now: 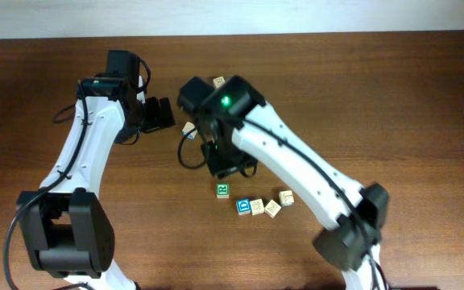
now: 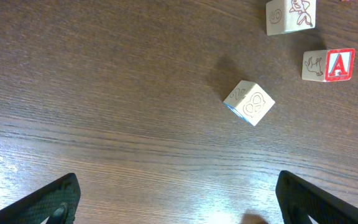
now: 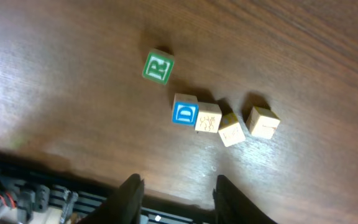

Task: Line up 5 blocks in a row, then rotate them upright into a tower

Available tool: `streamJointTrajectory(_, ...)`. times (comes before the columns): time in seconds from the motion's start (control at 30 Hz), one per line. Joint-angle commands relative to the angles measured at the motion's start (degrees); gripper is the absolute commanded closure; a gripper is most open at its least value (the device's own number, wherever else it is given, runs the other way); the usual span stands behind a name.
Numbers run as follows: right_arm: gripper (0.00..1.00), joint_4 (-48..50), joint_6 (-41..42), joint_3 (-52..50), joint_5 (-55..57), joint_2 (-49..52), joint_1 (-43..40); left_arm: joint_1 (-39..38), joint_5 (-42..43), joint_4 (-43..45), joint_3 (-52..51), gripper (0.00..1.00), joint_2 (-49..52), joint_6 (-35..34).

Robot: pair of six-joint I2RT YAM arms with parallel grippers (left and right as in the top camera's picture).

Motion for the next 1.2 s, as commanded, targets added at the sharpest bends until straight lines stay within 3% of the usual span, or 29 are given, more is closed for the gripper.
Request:
streamJointTrajectory(0.0,0.61,2.4,3.1,-7.2,2.8,-6.2,1.3,0.0,-0.4,0.0,0.9,0.01,0.2,0.9)
streamJointTrajectory(0.17,0.78,12.6,0.4,-24.0,-6.6,-6.8,1.3,0.0,-0.4,0.0,0.9,0.01,0.2,0.9)
streamJointTrajectory(0.33,0.78,20.5,-1.7,-34.3,-9.7,-6.8,1.0,0.0,-0.4,0.0,0.9,0.01,0.2,0.9)
streamJointTrajectory(0.63,0.78,24.3,-14.8,-37.2,-9.8,-6.8,0.3,0.0,-0.4,0.0,0.9,0.01,0.2,0.9)
streamJointTrajectory(0.77,0.78,27.9,-14.8,-40.3,-7.8,-6.8,0.1,0.0,-0.4,0.0,0.9,0.01,0.2,0.9)
streamJointTrajectory(0.93,0.78,30.6,-8.1,-42.5,-4.9,-6.8,-3.0,0.0,-0.4,0.0,0.9,0.01,0.2,0.9)
streamJointTrajectory(1.17,0.89,33.7,-8.7,-44.3,-4.9,-6.8,-4.0,0.0,-0.4,0.0,0.9,0.01,0.2,0.9)
